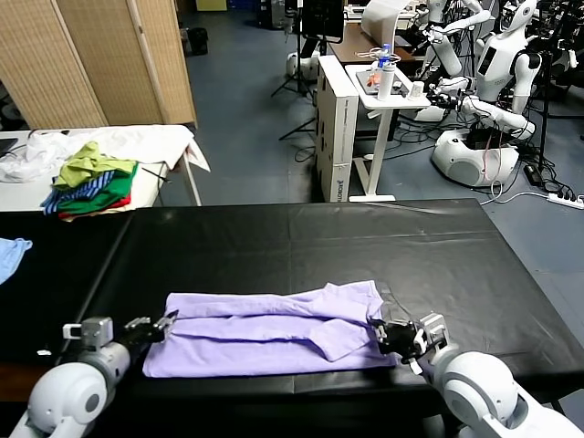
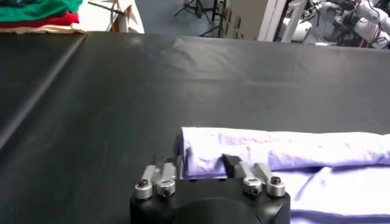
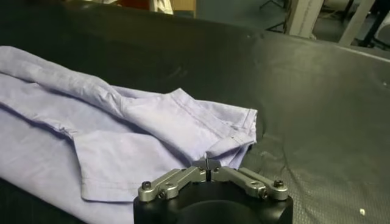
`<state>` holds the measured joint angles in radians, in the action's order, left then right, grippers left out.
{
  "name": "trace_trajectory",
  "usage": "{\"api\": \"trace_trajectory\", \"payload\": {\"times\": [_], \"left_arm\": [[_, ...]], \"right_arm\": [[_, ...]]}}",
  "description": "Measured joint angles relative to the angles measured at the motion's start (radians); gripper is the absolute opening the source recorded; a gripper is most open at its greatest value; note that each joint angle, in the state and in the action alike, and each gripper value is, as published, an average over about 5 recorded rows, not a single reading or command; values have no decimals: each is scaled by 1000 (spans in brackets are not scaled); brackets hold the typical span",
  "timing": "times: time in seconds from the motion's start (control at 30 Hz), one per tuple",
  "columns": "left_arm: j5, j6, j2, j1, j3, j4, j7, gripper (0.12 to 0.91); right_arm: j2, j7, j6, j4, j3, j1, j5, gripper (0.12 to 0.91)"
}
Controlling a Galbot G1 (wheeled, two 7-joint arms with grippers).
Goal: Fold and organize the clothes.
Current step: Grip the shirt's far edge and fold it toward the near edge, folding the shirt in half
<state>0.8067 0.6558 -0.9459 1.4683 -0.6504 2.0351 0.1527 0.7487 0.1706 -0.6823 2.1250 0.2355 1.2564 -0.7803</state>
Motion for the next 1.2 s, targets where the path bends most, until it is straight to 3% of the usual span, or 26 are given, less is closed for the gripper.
{"api": "trace_trajectory", "payload": {"times": [0.47,1.2], "left_arm": [[-1,-5,5,-7,2,1,-1,157],[-33,23,23,101,-43,129,18,146]], "right_arm": [[-2,0,-1,8,4,0,0,140],[-49,-3,-2,31,16,7,-24,140]]}}
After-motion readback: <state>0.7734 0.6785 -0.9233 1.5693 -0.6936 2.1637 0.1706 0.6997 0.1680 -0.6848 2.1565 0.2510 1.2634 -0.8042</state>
